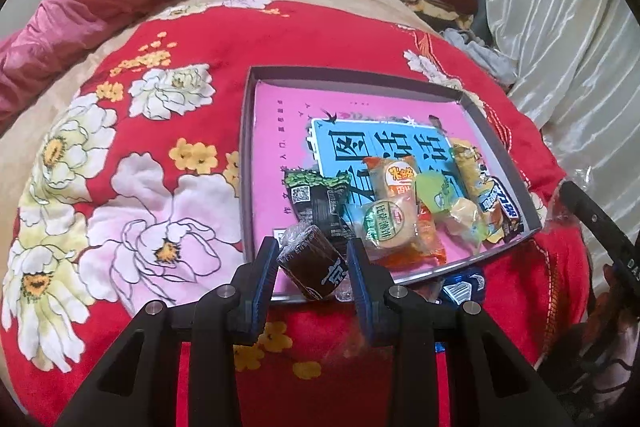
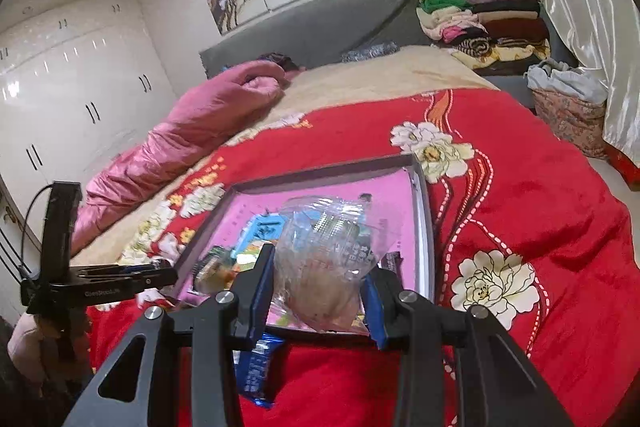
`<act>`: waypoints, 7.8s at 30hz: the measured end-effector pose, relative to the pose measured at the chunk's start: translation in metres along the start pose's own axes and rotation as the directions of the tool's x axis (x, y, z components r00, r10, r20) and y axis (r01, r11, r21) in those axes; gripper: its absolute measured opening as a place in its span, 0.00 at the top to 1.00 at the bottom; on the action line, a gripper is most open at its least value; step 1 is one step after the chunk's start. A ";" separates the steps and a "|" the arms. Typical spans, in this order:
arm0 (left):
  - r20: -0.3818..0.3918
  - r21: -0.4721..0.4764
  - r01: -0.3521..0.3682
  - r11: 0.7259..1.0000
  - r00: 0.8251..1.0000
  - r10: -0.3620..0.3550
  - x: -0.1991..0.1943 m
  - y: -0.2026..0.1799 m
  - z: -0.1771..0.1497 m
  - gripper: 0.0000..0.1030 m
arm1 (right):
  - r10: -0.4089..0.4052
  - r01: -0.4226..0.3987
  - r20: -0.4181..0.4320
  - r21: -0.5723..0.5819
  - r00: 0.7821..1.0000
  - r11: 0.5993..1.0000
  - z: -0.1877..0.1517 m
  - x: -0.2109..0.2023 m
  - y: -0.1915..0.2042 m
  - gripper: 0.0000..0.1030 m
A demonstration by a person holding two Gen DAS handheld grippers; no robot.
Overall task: Organize snacks
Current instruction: 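Carry the chocolate toward the tray with the left tool while the right tool carries the clear bag, then lower the chocolate into the tray with the left tool while the right tool lowers the clear bag, then open both tools to release the chocolate and clear bag in the tray, then move the left tool to the cracker bag while the right tool reaches the blue biscuit pack, then grasp the clear cracker bag with the left tool while the right tool grasps the blue pack, then carry the cracker bag toward the tray with the left tool while the right tool carries the blue pack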
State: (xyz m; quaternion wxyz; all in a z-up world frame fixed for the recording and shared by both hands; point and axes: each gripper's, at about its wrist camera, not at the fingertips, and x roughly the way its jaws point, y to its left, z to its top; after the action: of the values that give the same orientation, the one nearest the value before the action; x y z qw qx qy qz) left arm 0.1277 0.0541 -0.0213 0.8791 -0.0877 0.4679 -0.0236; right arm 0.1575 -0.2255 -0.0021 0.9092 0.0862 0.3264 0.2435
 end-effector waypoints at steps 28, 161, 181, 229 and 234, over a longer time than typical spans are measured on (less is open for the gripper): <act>-0.034 0.025 -0.007 1.000 0.999 0.008 0.020 -0.008 0.000 0.64 | -0.076 0.066 -0.116 -0.094 0.990 0.993 -0.011 0.051 0.005 0.60; 0.022 -0.046 0.102 0.994 0.995 -0.101 -0.037 -0.002 -0.020 0.56 | 0.196 -0.198 -0.076 -0.016 0.978 0.980 -0.030 0.008 0.040 0.53; 0.030 -0.067 0.061 0.996 0.998 -0.059 -0.015 0.001 0.000 0.56 | 0.101 -0.100 0.006 -0.100 0.995 0.990 -0.011 0.010 0.041 0.53; -0.025 0.008 0.025 1.000 0.999 -0.025 0.025 -0.023 0.006 0.55 | 0.045 -0.070 -0.099 -0.263 0.994 0.962 -0.019 0.064 0.062 0.53; -0.026 0.007 0.025 1.000 0.999 -0.025 0.026 -0.023 0.007 0.55 | 0.033 -0.063 -0.107 -0.287 0.994 0.956 -0.022 0.066 0.066 0.53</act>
State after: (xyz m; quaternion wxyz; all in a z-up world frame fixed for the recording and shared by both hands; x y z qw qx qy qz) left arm 0.1484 0.0294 -0.0347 0.8729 -0.0901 0.4781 -0.0372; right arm 0.1623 -0.1353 -0.0352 0.8881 -0.0524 0.3307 0.3149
